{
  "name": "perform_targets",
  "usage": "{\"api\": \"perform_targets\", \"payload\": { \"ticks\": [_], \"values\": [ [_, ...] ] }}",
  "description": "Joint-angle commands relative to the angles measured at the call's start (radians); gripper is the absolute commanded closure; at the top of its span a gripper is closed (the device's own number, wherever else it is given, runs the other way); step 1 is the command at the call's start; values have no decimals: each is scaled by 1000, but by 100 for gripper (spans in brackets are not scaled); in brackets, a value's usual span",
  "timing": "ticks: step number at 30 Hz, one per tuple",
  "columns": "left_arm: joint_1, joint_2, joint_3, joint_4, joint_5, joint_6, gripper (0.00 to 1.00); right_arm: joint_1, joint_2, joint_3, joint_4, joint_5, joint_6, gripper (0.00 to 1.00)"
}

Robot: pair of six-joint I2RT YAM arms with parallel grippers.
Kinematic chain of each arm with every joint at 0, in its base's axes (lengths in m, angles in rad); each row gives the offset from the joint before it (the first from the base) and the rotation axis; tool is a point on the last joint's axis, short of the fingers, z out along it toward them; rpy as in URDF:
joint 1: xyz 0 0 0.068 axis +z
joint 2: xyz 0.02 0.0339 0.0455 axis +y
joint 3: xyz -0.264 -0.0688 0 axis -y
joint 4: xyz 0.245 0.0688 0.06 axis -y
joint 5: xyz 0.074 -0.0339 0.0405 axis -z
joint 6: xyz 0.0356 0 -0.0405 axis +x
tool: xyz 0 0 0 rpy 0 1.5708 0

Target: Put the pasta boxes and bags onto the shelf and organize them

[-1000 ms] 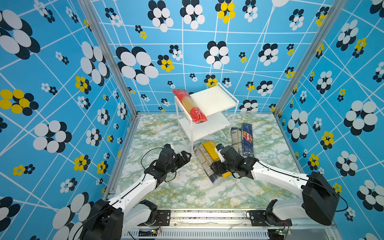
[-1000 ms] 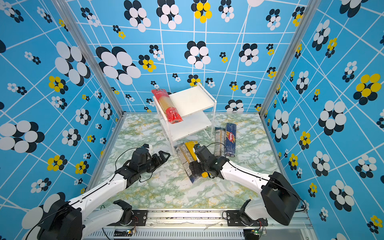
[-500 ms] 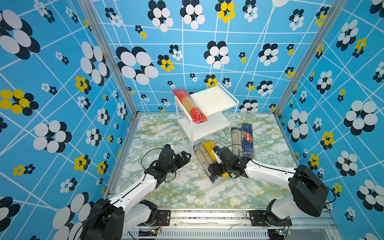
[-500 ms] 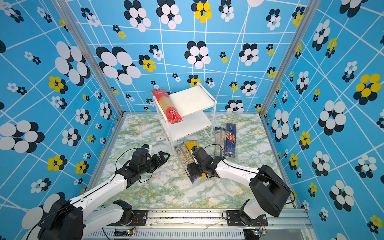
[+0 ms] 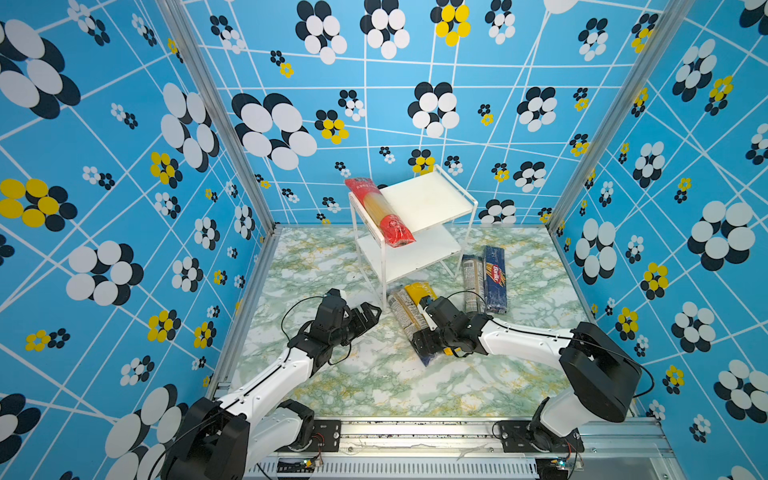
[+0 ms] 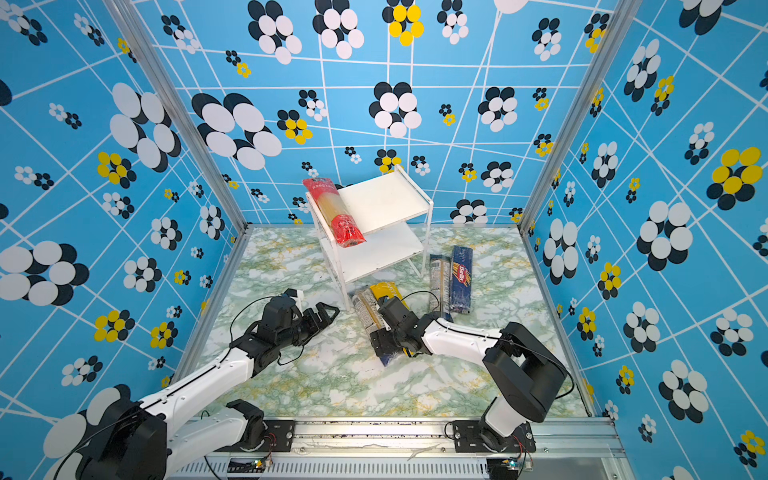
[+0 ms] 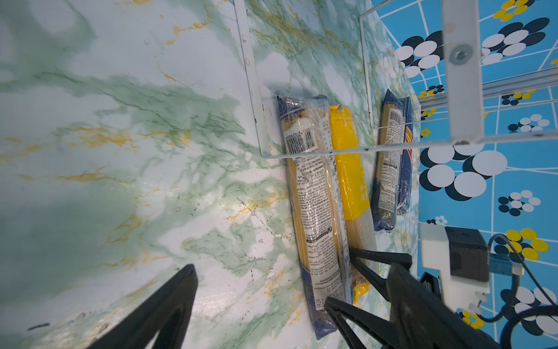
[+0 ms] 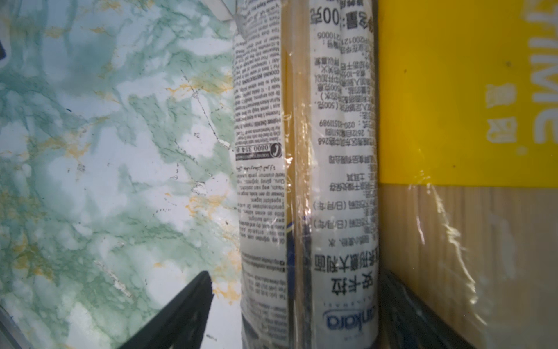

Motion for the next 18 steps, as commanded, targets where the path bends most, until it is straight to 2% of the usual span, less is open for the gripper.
{"api": "perform_targets", "payload": {
  "ticks": [1,18],
  "values": [
    [7,-16,-19,4,10,20,1,14,19,30,6,29,-17,12],
    [15,11,0,5,33,24,1,29,100,51,16,70,-41,11]
  ]
}}
